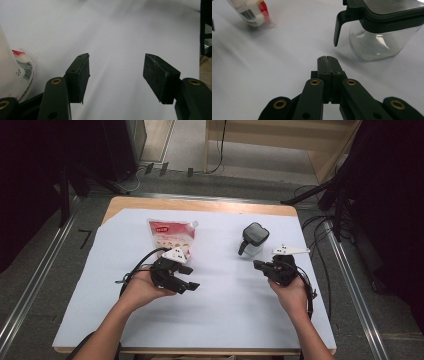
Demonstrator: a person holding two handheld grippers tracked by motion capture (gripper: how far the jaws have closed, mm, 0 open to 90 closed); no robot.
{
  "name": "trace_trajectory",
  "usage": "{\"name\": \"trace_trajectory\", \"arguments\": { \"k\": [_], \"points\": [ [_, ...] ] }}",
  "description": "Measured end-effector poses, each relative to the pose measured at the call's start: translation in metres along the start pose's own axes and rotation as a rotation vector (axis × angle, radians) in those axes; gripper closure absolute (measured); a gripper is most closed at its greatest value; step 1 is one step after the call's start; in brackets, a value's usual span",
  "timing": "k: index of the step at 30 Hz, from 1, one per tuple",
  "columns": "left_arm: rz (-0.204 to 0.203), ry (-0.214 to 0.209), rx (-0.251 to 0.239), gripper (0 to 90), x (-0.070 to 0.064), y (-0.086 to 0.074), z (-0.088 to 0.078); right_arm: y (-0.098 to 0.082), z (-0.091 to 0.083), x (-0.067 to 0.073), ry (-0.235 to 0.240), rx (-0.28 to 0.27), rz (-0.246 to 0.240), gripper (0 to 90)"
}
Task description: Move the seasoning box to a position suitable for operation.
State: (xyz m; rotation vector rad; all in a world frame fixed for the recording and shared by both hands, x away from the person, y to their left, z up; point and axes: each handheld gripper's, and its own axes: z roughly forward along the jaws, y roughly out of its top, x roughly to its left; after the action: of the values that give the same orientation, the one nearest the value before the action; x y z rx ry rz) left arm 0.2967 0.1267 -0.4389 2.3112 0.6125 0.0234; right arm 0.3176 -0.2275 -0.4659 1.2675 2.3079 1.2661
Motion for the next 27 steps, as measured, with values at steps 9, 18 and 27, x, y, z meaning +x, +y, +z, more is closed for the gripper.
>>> {"name": "trace_trajectory", "arguments": {
  "k": [9,18,27],
  "points": [
    [0.003,0.009,-0.003,39.7,-0.004,-0.003,-0.004,0.009,0.022,-0.014,-0.031,-0.002,0.012,90.0],
    [0.011,0.009,-0.001,39.6,-0.006,-0.005,-0.005,0.02,0.042,-0.015,-0.063,-0.006,-0.006,90.0],
    [0.006,0.011,-0.001,39.6,-0.007,-0.007,-0.006,0.025,0.05,-0.015,-0.079,-0.02,-0.002,90.0]
  ]
}}
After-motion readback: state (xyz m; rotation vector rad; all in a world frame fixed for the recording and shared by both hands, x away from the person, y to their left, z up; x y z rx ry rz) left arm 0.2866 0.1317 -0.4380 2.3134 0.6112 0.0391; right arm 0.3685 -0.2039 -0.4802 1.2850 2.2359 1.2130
